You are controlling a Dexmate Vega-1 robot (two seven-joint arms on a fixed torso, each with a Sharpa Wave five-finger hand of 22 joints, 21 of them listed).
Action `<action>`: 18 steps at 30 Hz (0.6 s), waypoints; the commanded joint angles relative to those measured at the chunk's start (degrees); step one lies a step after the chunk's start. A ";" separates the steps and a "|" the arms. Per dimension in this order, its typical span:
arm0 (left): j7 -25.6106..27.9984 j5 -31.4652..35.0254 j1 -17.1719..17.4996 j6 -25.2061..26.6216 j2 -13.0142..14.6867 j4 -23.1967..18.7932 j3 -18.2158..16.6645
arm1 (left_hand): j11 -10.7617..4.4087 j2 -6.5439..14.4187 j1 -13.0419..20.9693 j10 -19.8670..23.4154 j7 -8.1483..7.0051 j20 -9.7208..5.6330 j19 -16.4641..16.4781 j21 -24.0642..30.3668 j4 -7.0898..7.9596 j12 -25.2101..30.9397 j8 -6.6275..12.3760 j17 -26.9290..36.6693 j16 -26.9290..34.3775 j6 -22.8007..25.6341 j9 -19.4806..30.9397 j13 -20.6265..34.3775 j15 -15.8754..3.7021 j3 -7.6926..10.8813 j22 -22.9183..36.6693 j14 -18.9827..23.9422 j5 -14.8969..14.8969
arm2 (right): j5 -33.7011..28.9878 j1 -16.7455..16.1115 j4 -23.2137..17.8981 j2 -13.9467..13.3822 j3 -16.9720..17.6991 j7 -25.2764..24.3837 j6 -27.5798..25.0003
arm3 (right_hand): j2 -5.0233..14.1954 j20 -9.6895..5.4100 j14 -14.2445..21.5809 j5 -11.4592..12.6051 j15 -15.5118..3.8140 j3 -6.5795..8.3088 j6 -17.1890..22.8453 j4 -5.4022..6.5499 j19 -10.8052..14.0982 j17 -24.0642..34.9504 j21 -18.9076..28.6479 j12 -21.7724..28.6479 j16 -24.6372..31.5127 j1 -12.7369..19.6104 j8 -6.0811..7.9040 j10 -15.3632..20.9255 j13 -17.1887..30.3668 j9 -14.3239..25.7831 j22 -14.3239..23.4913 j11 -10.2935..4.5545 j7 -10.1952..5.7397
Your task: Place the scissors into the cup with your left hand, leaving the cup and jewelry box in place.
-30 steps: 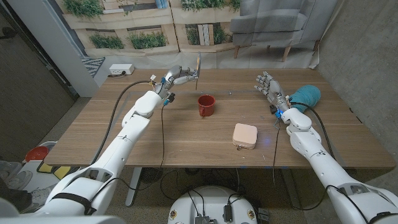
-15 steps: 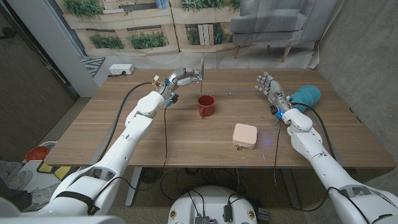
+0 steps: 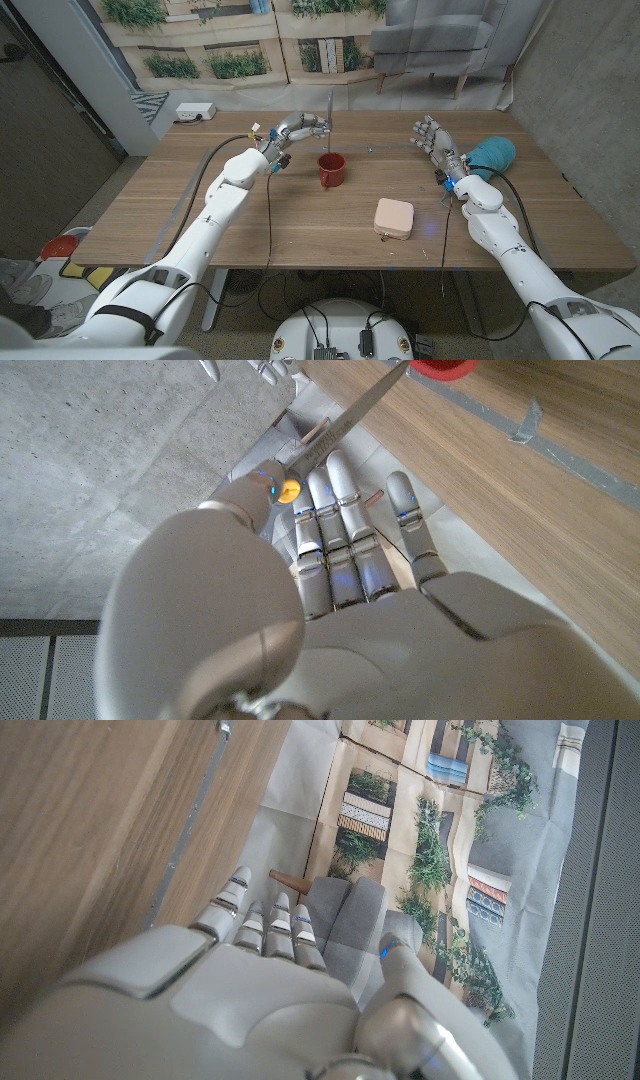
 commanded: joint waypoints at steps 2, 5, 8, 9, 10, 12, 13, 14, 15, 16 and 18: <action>-2.21 -0.96 -0.19 3.26 0.13 0.04 0.79 | -1.31 0.20 0.75 1.74 2.62 0.00 -0.22 -0.04 -0.22 -0.38 6.54 -0.01 -0.35 9.34 12.84 0.09 -1.54 -0.34 0.04 0.45 0.17 | -0.01 0.49 1.07 0.14 -0.05 0.21 0.57 | -0.01 -0.02 0.35 0.44 -0.04 0.17 0.21 -0.26 0.55 0.06 0.05 -0.31 0.04 -0.13 -0.17 0.40 0.11 0.17 0.29 0.22 0.09; -1.93 -0.35 -0.10 4.19 0.45 -0.54 1.03 | -1.57 0.08 0.81 1.99 2.68 0.14 -0.53 -0.14 -0.23 -0.60 6.38 -0.20 -0.56 9.68 12.53 -0.26 -1.53 -0.42 0.03 0.34 0.16 | -0.03 0.58 1.30 0.18 -0.02 0.28 0.74 | 0.00 -0.04 0.38 0.44 -0.07 0.18 0.20 -0.26 0.54 0.07 0.04 -0.30 0.05 -0.15 -0.18 0.43 0.11 0.17 0.29 0.17 0.03; -1.76 0.37 -0.09 4.96 0.90 -1.11 1.32 | -1.42 -0.33 1.03 2.28 2.58 0.22 -1.19 -0.35 -0.43 -0.93 6.22 -0.21 -0.70 10.35 12.12 -0.75 -1.90 -0.65 0.02 -0.02 0.10 | 0.22 0.57 1.27 0.32 0.09 0.26 0.58 | 0.00 0.00 0.40 0.44 -0.05 0.18 0.22 -0.26 0.54 0.07 0.04 -0.31 0.06 -0.16 -0.17 0.41 0.11 0.17 0.29 0.17 0.07; -1.61 0.73 -0.02 5.53 1.10 -1.56 1.42 | -1.49 -0.38 1.05 2.33 2.64 0.14 -1.41 -0.42 -0.43 -1.01 6.18 -0.21 -0.70 10.50 12.03 -0.86 -1.85 -0.72 0.02 -0.05 0.08 | 0.07 0.63 1.43 0.25 0.03 0.38 0.79 | -0.01 -0.04 0.37 0.44 -0.03 0.18 0.21 -0.26 0.56 0.07 0.05 -0.31 0.05 -0.17 -0.18 0.41 0.11 0.17 0.29 0.20 0.04; -1.25 1.18 0.10 6.07 1.27 -2.05 1.50 | -1.35 -0.35 1.01 2.41 2.58 0.13 -1.60 -0.47 -0.32 -1.11 6.06 -0.27 -0.80 10.54 11.91 -1.01 -1.66 -0.78 0.02 -0.19 0.07 | 0.18 0.63 1.45 0.33 0.09 0.35 0.78 | -0.01 -0.02 0.34 0.44 -0.08 0.18 0.19 -0.26 0.55 0.07 0.05 -0.32 0.03 -0.18 -0.18 0.38 0.11 0.17 0.29 0.17 0.06; -1.04 1.88 0.21 6.95 1.71 -2.83 1.71 | -1.30 -0.45 1.01 2.49 2.76 0.26 -2.01 -0.58 -0.26 -1.35 5.86 -0.22 -0.99 10.83 11.63 -1.26 -1.50 -0.98 0.03 -0.89 0.04 | 0.26 0.67 1.54 0.41 0.13 0.39 0.83 | -0.02 -0.03 0.39 0.44 -0.07 0.18 0.18 -0.27 0.56 0.07 0.05 -0.31 0.05 -0.18 -0.19 0.41 0.11 0.17 0.29 0.21 0.07; -0.96 1.97 0.27 7.11 1.78 -2.99 1.72 | -1.10 -0.44 1.12 2.50 2.84 0.40 -2.28 -0.65 -0.32 -1.46 5.75 -0.21 -1.01 10.86 11.53 -1.37 -1.50 -0.99 0.03 -1.01 0.05 | 0.10 0.73 1.71 0.35 0.06 0.51 1.05 | -0.02 -0.02 0.36 0.44 -0.07 0.17 0.19 -0.27 0.56 0.07 0.05 -0.29 0.04 -0.19 -0.18 0.45 0.11 0.17 0.29 0.19 0.04; -0.99 2.10 0.28 7.15 1.92 -3.08 1.78 | -0.99 -0.51 1.17 2.63 2.84 0.51 -2.43 -0.69 -0.34 -1.50 5.66 -0.10 -0.98 11.00 11.40 -1.42 -1.36 -1.08 0.03 -1.20 0.04 | 0.22 0.72 1.71 0.43 0.13 0.49 1.04 | -0.02 -0.03 0.36 0.44 -0.06 0.18 0.18 -0.27 0.55 0.07 0.04 -0.30 0.04 -0.19 -0.19 0.45 0.11 0.17 0.29 0.17 -0.01; -1.00 2.23 0.28 7.11 2.05 -3.12 1.83 | -1.00 -0.56 1.15 2.65 2.85 0.58 -2.60 -0.74 -0.31 -1.63 5.53 -0.05 -1.03 11.07 11.28 -1.52 -1.18 -1.20 0.02 -1.53 0.03 | 0.14 0.75 1.77 0.38 0.09 0.57 1.12 | -0.02 0.01 0.36 0.44 -0.07 0.18 0.15 -0.27 0.55 0.07 0.04 -0.30 0.04 -0.19 -0.20 0.44 0.11 0.17 0.29 0.17 -0.03; -0.93 2.29 0.34 7.18 2.11 -3.21 1.82 | -1.06 -0.61 1.19 2.66 3.01 0.61 -3.19 -0.92 -0.27 -1.74 5.33 0.08 -1.04 11.27 11.04 -1.48 -0.90 -1.39 0.01 -2.06 0.01 | 0.13 0.75 1.79 0.39 0.09 0.58 1.14 | -0.02 -0.01 0.36 0.44 -0.07 0.18 0.15 -0.27 0.57 0.07 0.05 -0.31 0.04 -0.20 -0.20 0.42 0.11 0.17 0.29 0.17 -0.03; -0.99 2.47 0.32 7.09 2.32 -3.14 1.90 | -1.07 -0.60 1.27 2.68 2.82 0.53 -3.60 -1.05 -0.25 -1.88 5.17 0.04 -1.03 11.56 10.81 -1.50 -0.83 -1.57 0.00 -2.32 0.01 | 0.25 0.75 1.82 0.45 0.15 0.64 1.16 | -0.02 -0.02 0.40 0.45 -0.01 0.18 0.12 -0.28 0.58 0.07 0.05 -0.31 0.05 -0.21 -0.21 0.43 0.11 0.17 0.29 0.23 -0.03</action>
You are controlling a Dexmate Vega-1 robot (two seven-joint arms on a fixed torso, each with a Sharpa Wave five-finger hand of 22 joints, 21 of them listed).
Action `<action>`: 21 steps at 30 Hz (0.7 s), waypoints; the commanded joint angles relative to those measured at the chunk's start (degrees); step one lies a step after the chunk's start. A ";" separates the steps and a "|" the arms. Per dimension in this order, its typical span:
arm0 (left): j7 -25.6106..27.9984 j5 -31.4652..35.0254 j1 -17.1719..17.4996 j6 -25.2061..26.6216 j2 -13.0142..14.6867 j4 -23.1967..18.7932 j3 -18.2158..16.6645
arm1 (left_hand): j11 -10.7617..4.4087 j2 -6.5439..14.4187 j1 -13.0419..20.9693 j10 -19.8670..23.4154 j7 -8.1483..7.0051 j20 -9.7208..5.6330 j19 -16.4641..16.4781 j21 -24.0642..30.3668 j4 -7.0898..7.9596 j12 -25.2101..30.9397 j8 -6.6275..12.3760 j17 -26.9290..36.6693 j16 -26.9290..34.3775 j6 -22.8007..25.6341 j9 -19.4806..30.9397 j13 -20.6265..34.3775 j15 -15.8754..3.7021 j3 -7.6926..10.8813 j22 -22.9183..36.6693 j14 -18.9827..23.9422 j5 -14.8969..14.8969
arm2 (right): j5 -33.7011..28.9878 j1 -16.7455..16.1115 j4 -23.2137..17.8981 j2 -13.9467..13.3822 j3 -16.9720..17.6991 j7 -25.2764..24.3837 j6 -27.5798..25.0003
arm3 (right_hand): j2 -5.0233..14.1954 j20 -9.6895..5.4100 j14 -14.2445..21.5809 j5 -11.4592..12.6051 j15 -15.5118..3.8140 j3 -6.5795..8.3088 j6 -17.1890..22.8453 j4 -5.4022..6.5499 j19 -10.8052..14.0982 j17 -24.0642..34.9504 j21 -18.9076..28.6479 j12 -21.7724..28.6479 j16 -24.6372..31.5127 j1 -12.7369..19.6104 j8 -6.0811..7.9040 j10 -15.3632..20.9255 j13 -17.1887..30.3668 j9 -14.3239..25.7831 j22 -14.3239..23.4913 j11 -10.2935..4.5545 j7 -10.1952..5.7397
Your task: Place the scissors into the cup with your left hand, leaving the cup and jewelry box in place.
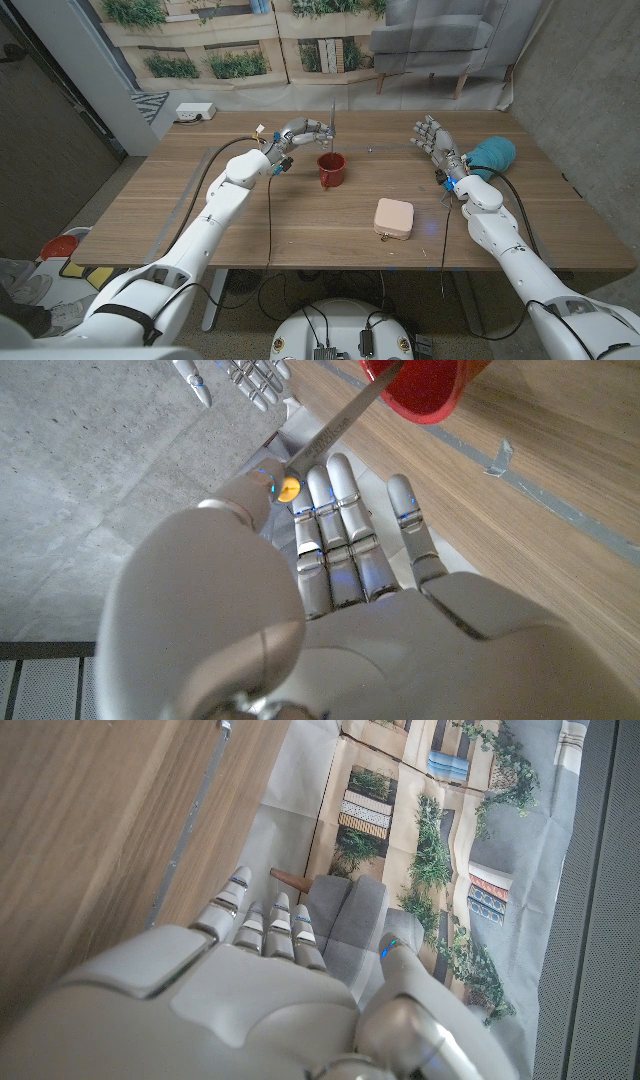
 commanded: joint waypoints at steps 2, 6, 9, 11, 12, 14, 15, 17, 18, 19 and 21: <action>0.54 2.27 0.43 2.23 1.54 -1.72 0.79 | -0.86 -0.09 0.34 1.47 3.17 0.18 -1.16 -0.47 0.08 -0.53 5.03 0.12 -0.27 11.49 10.62 0.04 -0.77 -0.66 -0.01 -1.13 -0.01 | 0.01 0.24 0.69 0.20 0.10 0.42 0.62 | -0.03 -0.01 0.39 0.45 -0.03 0.18 0.09 -0.28 0.58 0.07 0.05 -0.30 0.05 -0.22 -0.23 0.44 0.11 0.17 0.29 0.18 -0.03; 0.30 2.56 0.43 1.91 1.88 -1.53 1.01 | -1.00 -0.30 0.37 2.03 2.95 -0.04 -1.81 -0.72 0.08 -0.79 4.74 0.00 -0.44 12.06 10.21 -0.31 -0.53 -1.15 -0.04 -2.22 -0.04 | 0.22 0.16 0.71 0.34 0.19 0.46 0.55 | -0.03 -0.02 0.43 0.45 -0.02 0.19 0.07 -0.29 0.59 0.07 0.05 -0.32 0.06 -0.23 -0.23 0.41 0.11 0.17 0.29 0.18 -0.07; 0.33 3.18 0.43 1.09 2.26 -1.37 1.27 | -1.19 -0.36 0.69 2.39 2.95 -0.36 -3.11 -1.20 -0.03 -1.08 4.36 -0.16 -1.03 12.51 9.79 -0.48 -0.65 -1.51 -0.09 -4.51 0.02 | 0.20 0.13 0.71 0.37 0.18 0.45 0.59 | -0.02 -0.07 0.44 0.45 -0.01 0.20 0.06 -0.30 0.61 0.06 0.06 -0.31 0.06 -0.24 -0.23 0.44 0.11 0.17 0.29 0.20 -0.09; 0.54 3.44 0.47 0.48 2.36 -1.18 1.31 | -1.29 -0.52 0.85 2.68 2.88 -0.53 -3.33 -1.35 -0.12 -1.23 4.20 -0.53 -1.49 12.72 9.60 -0.67 -1.07 -1.52 -0.13 -5.24 0.10 | 0.14 0.16 0.78 0.40 0.16 0.47 0.71 | -0.03 -0.10 0.51 0.46 0.01 0.19 0.04 -0.29 0.60 0.07 0.05 -0.31 0.08 -0.26 -0.24 0.45 0.11 0.17 0.29 0.17 -0.10; 0.52 3.46 0.45 0.19 2.40 -1.02 1.30 | -1.36 -0.60 0.80 2.76 2.93 -0.70 -3.39 -1.42 -0.05 -1.28 4.13 -0.77 -1.84 12.97 9.47 -0.65 -1.27 -1.58 -0.15 -5.82 0.13 | 0.27 0.13 0.71 0.48 0.22 0.40 0.61 | -0.03 -0.08 0.52 0.46 0.04 0.19 0.03 -0.29 0.61 0.07 0.06 -0.32 0.09 -0.26 -0.24 0.44 0.11 0.17 0.29 0.20 -0.14; 0.43 3.52 0.35 -0.73 2.46 -0.48 1.35 | -1.32 -0.72 0.95 2.90 2.91 -1.02 -3.54 -1.58 -0.11 -1.45 3.91 -1.38 -2.40 13.10 9.30 -0.73 -1.80 -1.48 -0.19 -6.24 0.24 | 0.14 0.15 0.72 0.45 0.17 0.42 0.73 | -0.03 -0.06 0.52 0.46 -0.03 0.19 0.05 -0.29 0.60 0.07 0.05 -0.31 0.08 -0.28 -0.23 0.46 0.11 0.17 0.29 0.22 -0.12; 0.48 3.74 0.28 -1.30 2.54 -0.22 1.44 | -1.36 -0.75 0.98 2.93 2.93 -1.02 -3.53 -1.60 -0.11 -1.49 3.89 -1.47 -2.46 13.18 9.26 -0.76 -1.77 -1.49 -0.19 -6.28 0.26 | 0.21 0.11 0.62 0.48 0.19 0.39 0.62 | -0.03 -0.05 0.55 0.46 -0.01 0.19 0.02 -0.29 0.60 0.07 0.05 -0.30 0.10 -0.29 -0.24 0.48 0.11 0.17 0.29 0.23 -0.12; 0.82 4.31 0.27 -2.52 2.70 0.15 1.59 | -1.72 -0.86 0.98 2.98 2.97 -1.15 -3.65 -1.69 -0.10 -1.64 3.79 -1.73 -2.72 13.33 9.16 -0.89 -2.09 -1.52 -0.21 -6.55 0.29 | 0.02 0.11 0.67 0.43 0.13 0.39 0.84 | -0.04 -0.09 0.53 0.46 -0.04 0.19 0.01 -0.29 0.63 0.07 0.06 -0.30 0.08 -0.31 -0.25 0.49 0.11 0.17 0.29 0.18 -0.09; 0.77 4.45 0.21 -2.92 2.77 0.33 1.66 | -2.01 -0.88 1.06 3.09 2.95 -1.26 -3.72 -1.75 -0.12 -1.70 3.69 -1.80 -2.71 13.33 9.08 -0.96 -2.15 -1.56 -0.22 -6.52 0.30 | 0.12 0.06 0.53 0.49 0.18 0.30 0.70 | -0.04 -0.09 0.54 0.46 -0.04 0.19 0.01 -0.29 0.63 0.07 0.06 -0.30 0.09 -0.31 -0.25 0.49 0.11 0.17 0.29 0.20 -0.10; 0.97 4.70 0.24 -3.29 2.81 0.38 1.70 | -2.03 -0.86 1.14 3.05 3.14 -1.48 -3.85 -1.82 -0.13 -1.80 3.62 -1.85 -2.71 13.43 9.00 -1.01 -2.16 -1.61 -0.22 -6.60 0.31 | 0.15 0.04 0.47 0.49 0.18 0.31 0.65 | -0.04 -0.04 0.54 0.46 -0.01 0.19 -0.02 -0.29 0.64 0.07 0.06 -0.31 0.09 -0.32 -0.25 0.47 0.11 0.17 0.29 0.21 -0.12; 0.92 4.89 0.18 -3.94 2.87 0.65 1.77 | -2.01 -0.90 1.12 3.06 2.94 -1.70 -3.90 -1.90 -0.05 -1.91 3.52 -2.00 -2.74 13.64 8.85 -1.04 -2.27 -1.72 -0.23 -6.60 0.32 | 0.06 0.07 0.52 0.47 0.12 0.37 0.78 | -0.05 -0.07 0.57 0.46 -0.01 0.18 0.00 -0.30 0.65 0.07 0.07 -0.29 0.10 -0.33 -0.25 0.52 0.11 0.17 0.29 0.22 -0.09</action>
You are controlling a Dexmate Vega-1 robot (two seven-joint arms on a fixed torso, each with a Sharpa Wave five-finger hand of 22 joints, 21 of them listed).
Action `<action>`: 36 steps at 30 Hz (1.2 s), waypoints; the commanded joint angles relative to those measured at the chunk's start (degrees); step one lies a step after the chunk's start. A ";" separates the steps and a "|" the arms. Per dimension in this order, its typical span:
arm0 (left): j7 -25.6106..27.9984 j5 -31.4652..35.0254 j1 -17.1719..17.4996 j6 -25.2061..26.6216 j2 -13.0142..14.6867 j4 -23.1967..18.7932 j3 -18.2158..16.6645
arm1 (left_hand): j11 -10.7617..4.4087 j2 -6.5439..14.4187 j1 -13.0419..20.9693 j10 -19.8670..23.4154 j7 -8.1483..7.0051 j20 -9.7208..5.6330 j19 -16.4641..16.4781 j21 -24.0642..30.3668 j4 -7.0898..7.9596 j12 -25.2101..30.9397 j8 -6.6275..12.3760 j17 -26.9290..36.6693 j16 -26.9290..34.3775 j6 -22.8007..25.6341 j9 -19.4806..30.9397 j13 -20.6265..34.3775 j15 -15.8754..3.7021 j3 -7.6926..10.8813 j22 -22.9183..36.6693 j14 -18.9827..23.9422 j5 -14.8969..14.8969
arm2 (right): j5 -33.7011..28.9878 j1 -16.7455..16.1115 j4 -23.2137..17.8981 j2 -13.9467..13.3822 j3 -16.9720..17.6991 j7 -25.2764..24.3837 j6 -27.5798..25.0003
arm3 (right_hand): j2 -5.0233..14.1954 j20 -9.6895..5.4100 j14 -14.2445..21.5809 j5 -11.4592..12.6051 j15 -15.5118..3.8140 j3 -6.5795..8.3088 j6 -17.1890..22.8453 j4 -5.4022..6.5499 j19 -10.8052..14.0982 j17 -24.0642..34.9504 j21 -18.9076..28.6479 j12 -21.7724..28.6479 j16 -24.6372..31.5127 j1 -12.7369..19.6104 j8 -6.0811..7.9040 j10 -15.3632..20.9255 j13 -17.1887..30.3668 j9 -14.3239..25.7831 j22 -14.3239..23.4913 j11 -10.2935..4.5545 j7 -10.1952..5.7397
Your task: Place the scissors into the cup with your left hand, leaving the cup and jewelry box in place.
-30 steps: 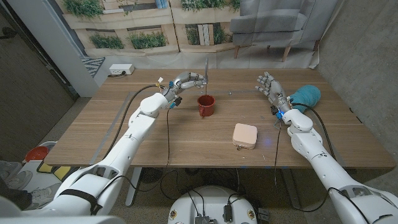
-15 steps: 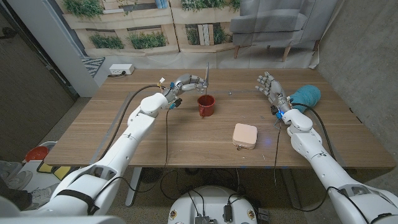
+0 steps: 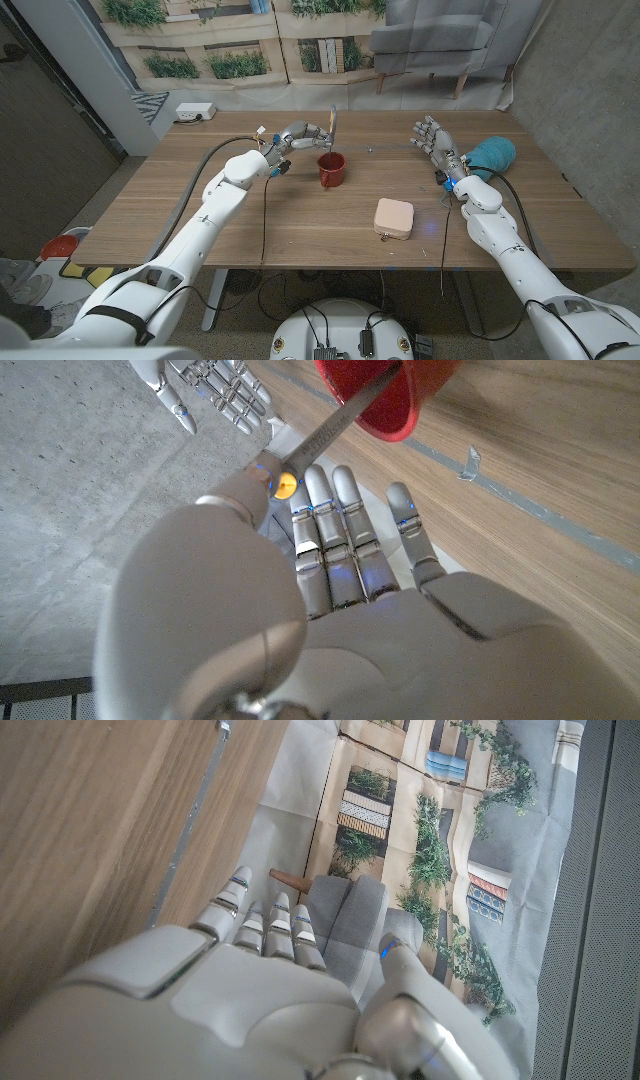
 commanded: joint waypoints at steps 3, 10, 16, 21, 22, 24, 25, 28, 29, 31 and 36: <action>0.86 2.57 -0.18 -4.78 0.94 1.58 0.77 | -1.38 -0.16 0.43 1.20 3.38 -0.61 -0.20 -0.47 0.13 -0.40 3.34 -0.30 -0.30 12.99 8.60 0.02 -3.21 -0.64 0.06 -0.32 0.38 | -0.11 -0.04 -0.12 0.08 -0.06 0.07 0.17 | -0.06 0.16 0.60 0.46 -0.05 0.18 -0.02 -0.30 0.45 0.07 0.07 -0.30 0.10 -0.35 -0.25 0.53 0.11 0.17 0.29 0.23 -0.14; 1.39 4.03 0.07 -5.98 1.44 1.58 1.05 | -1.45 -0.30 0.68 1.46 3.62 -0.90 -0.18 -0.62 0.10 -0.67 2.82 -0.59 -0.18 13.27 8.13 -0.07 -3.49 -0.95 0.07 -0.22 0.42 | -0.06 -0.03 -0.02 0.23 -0.13 0.12 0.18 | -0.05 0.19 0.66 0.47 -0.03 0.19 -0.02 -0.30 0.50 0.08 0.08 -0.30 0.12 -0.39 -0.24 0.53 0.11 0.17 0.29 0.20 -0.12; 2.65 6.22 0.28 -7.30 1.99 1.24 1.45 | -1.48 -0.44 0.93 1.53 3.48 -1.14 -0.02 -0.68 0.04 -0.88 2.48 -0.65 -0.02 13.62 7.78 0.00 -3.72 -1.15 0.08 -0.12 0.49 | 0.06 -0.01 -0.06 0.29 -0.04 0.16 0.26 | -0.05 0.21 0.64 0.47 0.03 0.20 -0.06 -0.31 0.54 0.07 0.09 -0.30 0.10 -0.41 -0.25 0.55 0.11 0.17 0.29 0.17 -0.13; 4.27 8.47 0.57 -8.39 2.48 0.75 1.73 | -1.52 -0.52 1.00 1.64 3.54 -1.29 0.05 -0.74 0.14 -1.13 2.32 -0.78 0.03 13.79 7.83 -0.06 -3.83 -1.27 0.11 0.01 0.57 | -0.05 0.05 0.03 0.23 -0.09 0.24 0.36 | -0.03 0.21 0.67 0.48 0.02 0.21 -0.10 -0.31 0.55 0.08 0.09 -0.31 0.11 -0.43 -0.26 0.56 0.10 0.17 0.29 0.21 -0.19; 4.43 8.67 0.62 -8.53 2.51 0.71 1.74 | -1.50 -0.53 1.03 1.70 3.59 -1.30 0.05 -0.75 0.14 -1.16 2.30 -0.76 0.10 13.90 7.82 -0.03 -3.88 -1.31 0.11 0.10 0.58 | 0.03 0.04 0.01 0.27 -0.05 0.23 0.32 | -0.03 0.22 0.65 0.48 0.03 0.21 -0.14 -0.31 0.55 0.08 0.09 -0.31 0.10 -0.44 -0.28 0.55 0.10 0.17 0.29 0.21 -0.16; 5.24 9.70 0.72 -8.91 2.70 0.55 1.85 | -1.36 -0.54 1.10 1.66 3.43 -1.32 0.11 -0.76 0.14 -1.27 2.21 -0.77 0.10 13.90 7.79 -0.06 -3.94 -1.32 0.12 0.08 0.62 | 0.01 0.06 0.04 0.29 -0.05 0.21 0.36 | -0.03 0.21 0.67 0.48 0.03 0.22 -0.12 -0.31 0.56 0.08 0.09 -0.31 0.11 -0.44 -0.27 0.56 0.10 0.17 0.29 0.20 -0.20; 5.81 10.25 0.80 -9.25 2.77 0.50 1.88 | -1.48 -0.57 1.18 1.71 3.42 -1.28 0.07 -0.78 0.10 -1.30 2.19 -0.71 0.15 13.92 7.81 -0.04 -3.91 -1.35 0.13 0.00 0.63 | -0.09 0.09 0.06 0.22 -0.09 0.24 0.40 | -0.02 0.21 0.67 0.48 0.03 0.22 -0.18 -0.31 0.57 0.08 0.09 -0.32 0.10 -0.45 -0.29 0.54 0.10 0.17 0.29 0.20 -0.21; 6.03 10.57 0.90 -9.41 2.82 0.39 1.84 | -1.60 -0.74 1.05 1.96 3.41 -1.53 0.25 -0.77 0.22 -1.43 1.96 -0.76 0.24 14.13 7.59 -0.09 -4.14 -1.57 0.14 0.17 0.64 | -0.05 0.16 0.09 0.22 -0.08 0.30 0.36 | -0.02 0.22 0.67 0.49 0.01 0.22 -0.26 -0.31 0.58 0.08 0.09 -0.32 0.10 -0.47 -0.31 0.56 0.10 0.17 0.29 0.20 -0.19; 6.26 10.88 0.91 -9.55 2.88 0.39 1.86 | -1.53 -0.75 1.12 1.98 3.50 -1.54 0.24 -0.78 0.19 -1.48 1.91 -0.76 0.22 14.17 7.56 -0.12 -4.15 -1.57 0.15 0.10 0.66 | -0.09 0.20 0.18 0.21 -0.10 0.36 0.45 | -0.02 0.22 0.64 0.48 0.02 0.22 -0.30 -0.30 0.58 0.08 0.09 -0.32 0.09 -0.48 -0.33 0.55 0.10 0.17 0.29 0.20 -0.20; 6.86 11.49 1.00 -9.82 2.97 0.32 1.87 | -1.63 -0.79 1.13 1.99 3.64 -1.60 0.24 -0.80 0.20 -1.59 1.83 -0.79 0.21 14.34 7.44 -0.15 -4.17 -1.61 0.16 0.09 0.68 | 0.04 0.18 0.08 0.30 -0.04 0.26 0.29 | -0.02 0.24 0.66 0.48 0.01 0.22 -0.35 -0.29 0.58 0.08 0.09 -0.33 0.10 -0.50 -0.34 0.54 0.10 0.17 0.29 0.21 -0.23; 7.66 12.67 1.03 -10.32 3.24 0.33 2.01 | -1.53 -0.83 1.23 2.13 3.64 -1.72 0.26 -0.82 0.21 -1.85 1.59 -0.87 0.23 14.59 7.19 -0.31 -4.32 -1.67 0.18 0.17 0.74 | 0.06 0.21 0.15 0.42 -0.01 0.17 0.40 | -0.02 0.23 0.69 0.48 0.04 0.22 -0.50 -0.29 0.59 0.09 0.09 -0.33 0.10 -0.53 -0.39 0.54 0.10 0.17 0.29 0.22 -0.14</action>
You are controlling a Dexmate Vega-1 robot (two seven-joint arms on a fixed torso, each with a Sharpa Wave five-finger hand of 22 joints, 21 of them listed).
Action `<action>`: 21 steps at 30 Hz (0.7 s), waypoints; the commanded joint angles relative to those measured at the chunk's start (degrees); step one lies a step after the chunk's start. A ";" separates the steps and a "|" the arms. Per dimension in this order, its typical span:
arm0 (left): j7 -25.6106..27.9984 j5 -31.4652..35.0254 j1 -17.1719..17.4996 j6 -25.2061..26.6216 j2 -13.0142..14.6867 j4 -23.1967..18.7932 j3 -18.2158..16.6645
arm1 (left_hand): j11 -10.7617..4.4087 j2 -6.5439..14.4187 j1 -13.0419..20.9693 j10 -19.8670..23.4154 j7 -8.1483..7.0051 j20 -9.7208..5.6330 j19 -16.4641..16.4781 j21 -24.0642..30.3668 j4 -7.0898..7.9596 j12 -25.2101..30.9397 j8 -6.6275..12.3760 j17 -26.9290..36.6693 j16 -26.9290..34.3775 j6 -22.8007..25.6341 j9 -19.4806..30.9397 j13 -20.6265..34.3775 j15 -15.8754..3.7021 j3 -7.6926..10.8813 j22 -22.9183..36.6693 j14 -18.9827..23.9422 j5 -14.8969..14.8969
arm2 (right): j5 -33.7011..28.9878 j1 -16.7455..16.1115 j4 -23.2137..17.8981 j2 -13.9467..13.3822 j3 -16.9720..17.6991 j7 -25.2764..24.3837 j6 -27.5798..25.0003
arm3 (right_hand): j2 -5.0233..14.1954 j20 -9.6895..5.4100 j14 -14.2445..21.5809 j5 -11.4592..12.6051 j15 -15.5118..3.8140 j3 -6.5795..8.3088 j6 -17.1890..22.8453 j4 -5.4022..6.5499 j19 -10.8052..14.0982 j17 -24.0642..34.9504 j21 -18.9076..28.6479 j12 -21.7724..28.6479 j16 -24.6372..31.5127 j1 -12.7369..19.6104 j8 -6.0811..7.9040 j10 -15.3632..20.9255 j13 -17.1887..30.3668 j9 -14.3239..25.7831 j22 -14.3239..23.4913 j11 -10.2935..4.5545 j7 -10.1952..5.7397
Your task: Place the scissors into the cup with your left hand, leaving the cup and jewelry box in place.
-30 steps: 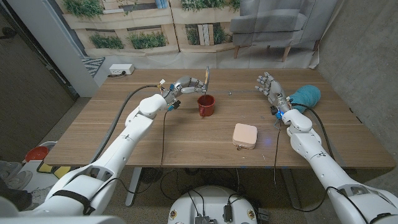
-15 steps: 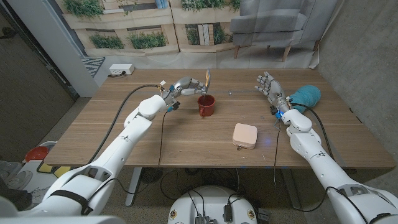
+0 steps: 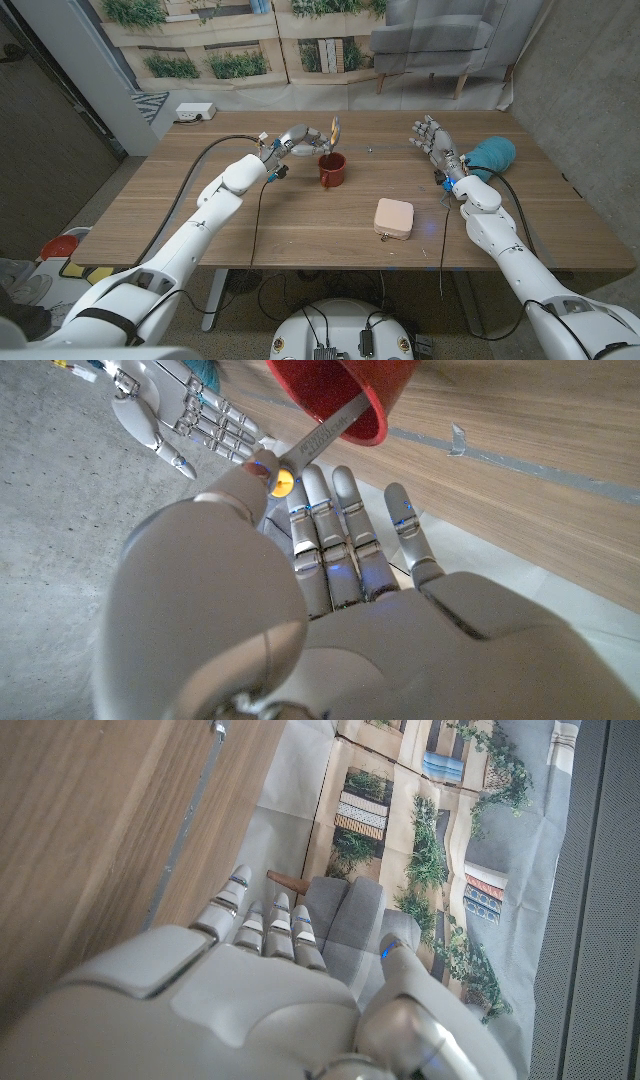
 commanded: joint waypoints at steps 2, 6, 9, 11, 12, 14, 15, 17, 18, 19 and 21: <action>3.16 4.28 0.30 -2.07 0.89 -0.29 0.51 | -0.37 -0.02 0.36 1.12 4.82 -0.29 -0.09 -0.26 -0.12 -0.38 1.47 -0.15 0.20 13.49 7.06 -0.07 -4.22 -0.26 0.17 0.46 0.40 | -0.04 0.22 0.32 0.16 0.00 0.01 0.24 | 0.20 -0.10 0.71 0.48 0.03 0.21 -0.31 -0.29 0.28 0.09 0.09 -0.33 0.11 -0.31 -0.03 0.55 0.10 0.17 0.29 0.22 0.07; 3.54 5.04 0.20 -2.44 1.04 -0.07 0.74 | -0.40 -0.07 0.32 1.31 4.85 -0.44 -0.13 -0.30 -0.04 -0.51 1.29 -0.16 0.21 13.74 6.83 -0.12 -4.40 -0.35 0.18 0.46 0.43 | -0.04 0.34 0.46 0.25 -0.01 -0.02 0.27 | 0.19 -0.08 0.71 0.49 0.13 0.21 -0.42 -0.29 0.29 0.09 0.09 -0.34 0.10 -0.34 -0.06 0.55 0.10 0.17 0.29 0.13 0.03; 3.73 5.20 0.18 -2.50 0.98 0.21 0.80 | -0.54 -0.15 0.43 1.56 4.95 -0.58 -0.11 -0.31 -0.09 -0.68 1.11 -0.13 0.28 13.95 6.61 -0.26 -4.54 -0.42 0.19 0.50 0.47 | -0.02 0.47 0.60 0.32 -0.03 -0.02 0.18 | 0.19 -0.12 0.71 0.49 0.10 0.21 -0.48 -0.28 0.30 0.09 0.09 -0.34 0.11 -0.36 -0.07 0.55 0.10 0.17 0.29 0.14 0.07; 3.78 5.27 0.12 -2.54 0.95 0.50 0.87 | -0.46 -0.17 0.41 1.44 5.07 -0.57 -0.11 -0.32 -0.06 -0.77 0.96 -0.27 0.21 13.97 6.48 -0.16 -4.54 -0.42 0.20 0.59 0.51 | -0.08 0.55 0.71 0.35 -0.05 -0.06 0.20 | 0.18 -0.10 0.68 0.49 0.08 0.20 -0.51 -0.28 0.31 0.09 0.09 -0.34 0.09 -0.38 -0.07 0.56 0.10 0.17 0.29 0.17 0.02; 3.79 5.28 0.09 -2.56 0.92 0.65 0.90 | -0.47 -0.10 0.44 1.51 4.93 -0.56 -0.12 -0.33 -0.03 -0.78 0.89 -0.24 0.23 13.92 6.44 -0.15 -4.59 -0.42 0.20 0.56 0.52 | -0.06 0.55 0.67 0.37 -0.04 -0.10 0.08 | 0.18 -0.10 0.72 0.49 0.07 0.20 -0.56 -0.28 0.31 0.09 0.09 -0.34 0.11 -0.39 -0.09 0.56 0.10 0.17 0.29 0.17 0.05; 3.77 5.31 0.00 -2.55 0.89 0.98 0.99 | -0.51 -0.21 0.57 1.55 5.03 -0.59 -0.13 -0.34 -0.13 -0.87 0.79 -0.23 0.26 13.95 6.38 -0.15 -4.60 -0.45 0.21 0.58 0.55 | -0.23 0.68 0.90 0.30 -0.11 0.04 0.29 | 0.18 -0.11 0.72 0.49 0.08 0.20 -0.57 -0.27 0.32 0.09 0.09 -0.34 0.11 -0.40 -0.08 0.57 0.10 0.17 0.29 0.18 0.00; 3.82 5.38 -0.06 -2.58 0.87 1.16 1.05 | -0.50 -0.14 0.53 1.56 4.84 -0.57 -0.11 -0.34 -0.06 -0.88 0.77 -0.21 0.28 13.98 6.39 -0.11 -4.56 -0.47 0.21 0.57 0.55 | -0.10 0.67 0.80 0.39 -0.04 -0.10 0.09 | 0.18 -0.15 0.71 0.49 0.06 0.20 -0.57 -0.27 0.32 0.10 0.09 -0.35 0.10 -0.41 -0.08 0.55 0.10 0.17 0.29 0.12 0.00; 3.97 5.63 -0.20 -2.74 0.89 1.54 1.21 | -0.44 -0.16 0.54 1.54 4.81 -0.61 -0.15 -0.36 -0.04 -0.94 0.72 -0.18 0.28 14.11 6.34 -0.02 -4.57 -0.53 0.21 0.48 0.57 | -0.08 0.78 0.93 0.41 -0.04 -0.03 0.10 | 0.18 -0.18 0.73 0.49 0.07 0.20 -0.60 -0.27 0.31 0.10 0.08 -0.36 0.11 -0.42 -0.08 0.54 0.10 0.17 0.29 0.12 0.00; 4.16 5.78 -0.23 -2.80 0.86 1.69 1.27 | -0.54 -0.21 0.49 1.58 4.96 -0.68 -0.16 -0.38 -0.01 -1.01 0.63 -0.28 0.22 14.05 6.31 -0.05 -4.58 -0.52 0.22 0.59 0.59 | -0.26 0.83 0.99 0.33 -0.10 -0.06 0.13 | 0.19 -0.19 0.71 0.49 0.05 0.20 -0.61 -0.27 0.31 0.10 0.08 -0.36 0.10 -0.42 -0.08 0.54 0.10 0.17 0.29 0.12 -0.01; 4.37 6.09 -0.33 -3.01 0.92 1.87 1.41 | -0.51 -0.17 0.45 1.57 4.94 -0.68 -0.14 -0.37 0.05 -1.04 0.61 -0.27 0.21 14.06 6.30 -0.05 -4.59 -0.54 0.22 0.57 0.60 | -0.22 0.86 1.04 0.38 -0.07 -0.06 0.15 | 0.19 -0.18 0.72 0.49 0.05 0.21 -0.63 -0.27 0.31 0.10 0.08 -0.34 0.10 -0.43 -0.08 0.60 0.10 0.17 0.29 0.13 -0.04; 4.82 6.50 -0.39 -3.12 0.91 2.06 1.54 | -0.53 -0.22 0.50 1.62 4.91 -0.69 -0.10 -0.37 0.01 -1.19 0.48 -0.26 0.23 14.09 6.17 -0.15 -4.63 -0.57 0.22 0.54 0.61 | -0.19 0.91 1.11 0.40 -0.05 -0.07 0.11 | 0.19 -0.18 0.73 0.49 0.06 0.21 -0.64 -0.27 0.32 0.10 0.09 -0.34 0.10 -0.44 -0.07 0.59 0.10 0.17 0.29 0.16 0.00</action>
